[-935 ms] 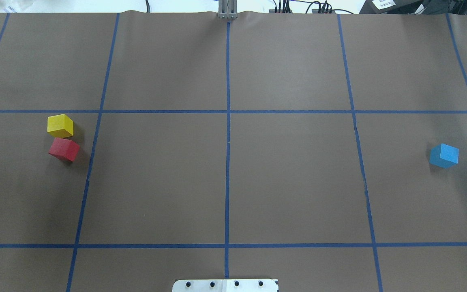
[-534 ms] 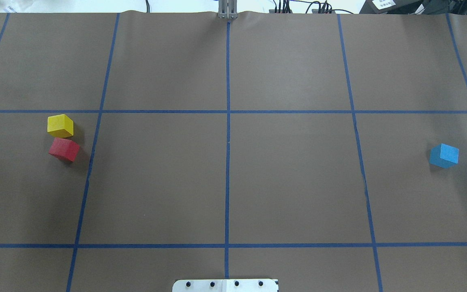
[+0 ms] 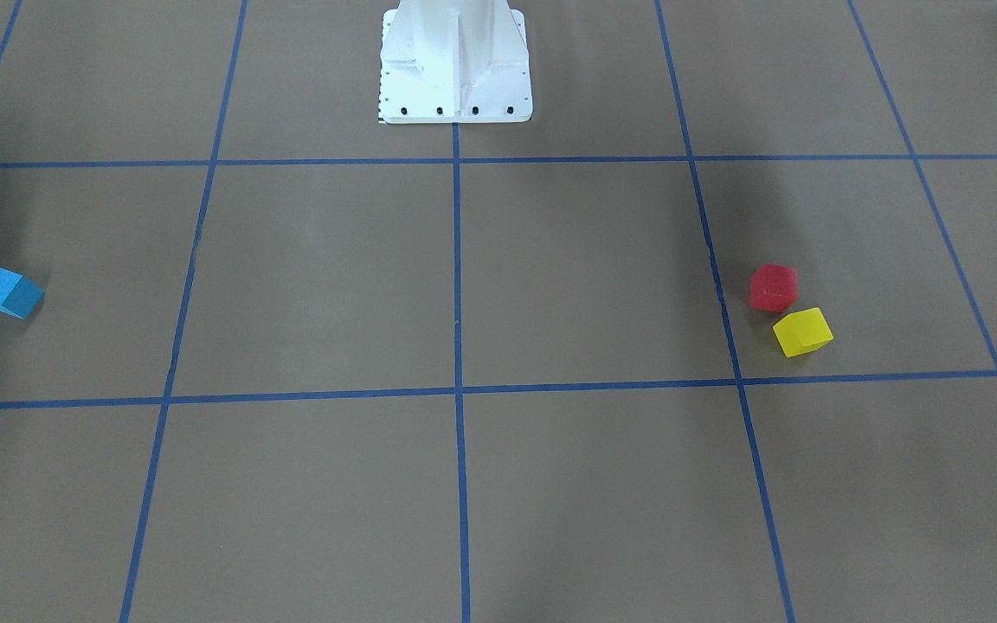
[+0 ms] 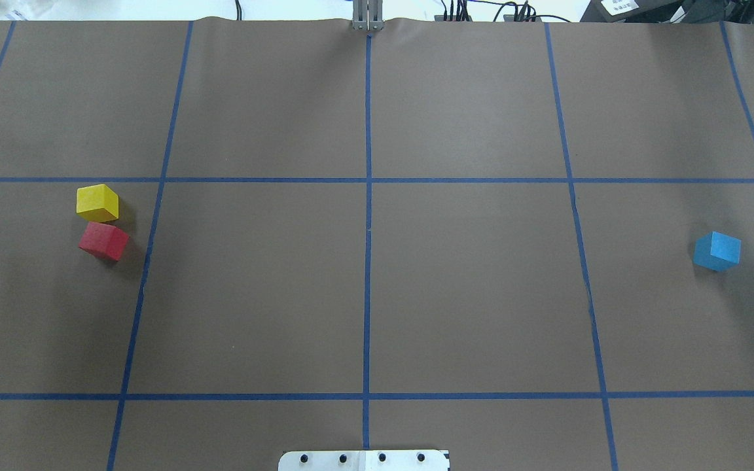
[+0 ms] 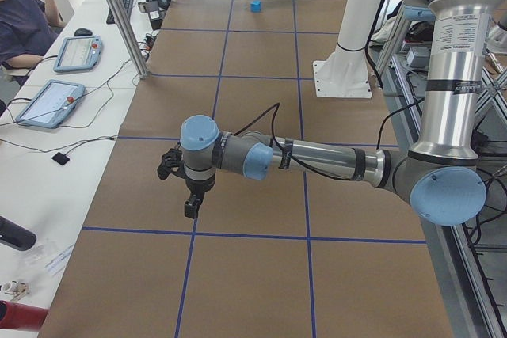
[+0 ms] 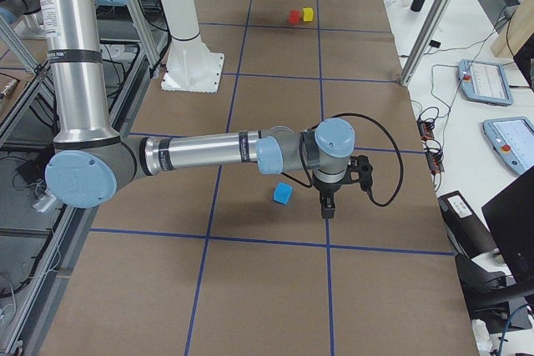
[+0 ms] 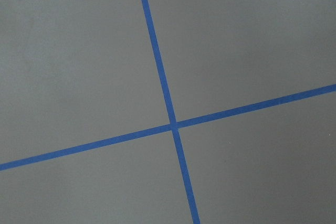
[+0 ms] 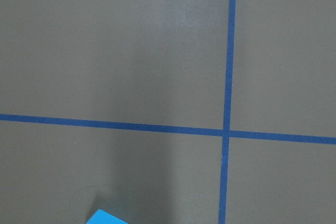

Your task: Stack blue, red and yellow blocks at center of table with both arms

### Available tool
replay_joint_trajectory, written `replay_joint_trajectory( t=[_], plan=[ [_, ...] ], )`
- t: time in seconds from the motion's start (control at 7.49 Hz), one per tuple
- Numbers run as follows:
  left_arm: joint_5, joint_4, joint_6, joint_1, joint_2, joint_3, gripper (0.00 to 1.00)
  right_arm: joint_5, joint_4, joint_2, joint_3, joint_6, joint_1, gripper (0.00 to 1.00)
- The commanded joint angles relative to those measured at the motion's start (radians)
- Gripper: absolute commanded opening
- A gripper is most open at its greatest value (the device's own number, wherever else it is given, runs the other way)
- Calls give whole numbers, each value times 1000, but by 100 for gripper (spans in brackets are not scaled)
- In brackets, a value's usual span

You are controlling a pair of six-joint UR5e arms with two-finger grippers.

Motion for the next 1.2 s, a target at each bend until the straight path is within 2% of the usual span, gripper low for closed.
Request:
replay_joint_trajectory(
  t=[0.0,0.13,0.27,0.4,0.53,0.94,1.07],
  plan=[
    [-1,0,0,1,-2,-10,100,-8,104,2,44,82,-124,100],
    [-1,0,0,1,-2,-10,100,-24,185,-4,38,158,-196,100],
    [-2,0,0,3,-2,-10,100,-56,221,-7,38,168,-242,100],
    [-4,0,0,3,-2,-12,100,-49,221,-11,-14,162,-270,100],
    [1,0,0,3,-2,-10,100,21,293,-13,-31,170,-279,99],
    [1,0,0,3,-2,-12,100,17,315,-77,-24,170,-276,100],
    [-2,0,2,3,-2,-13,100,-15,335,-79,-18,162,-278,99]
  ],
)
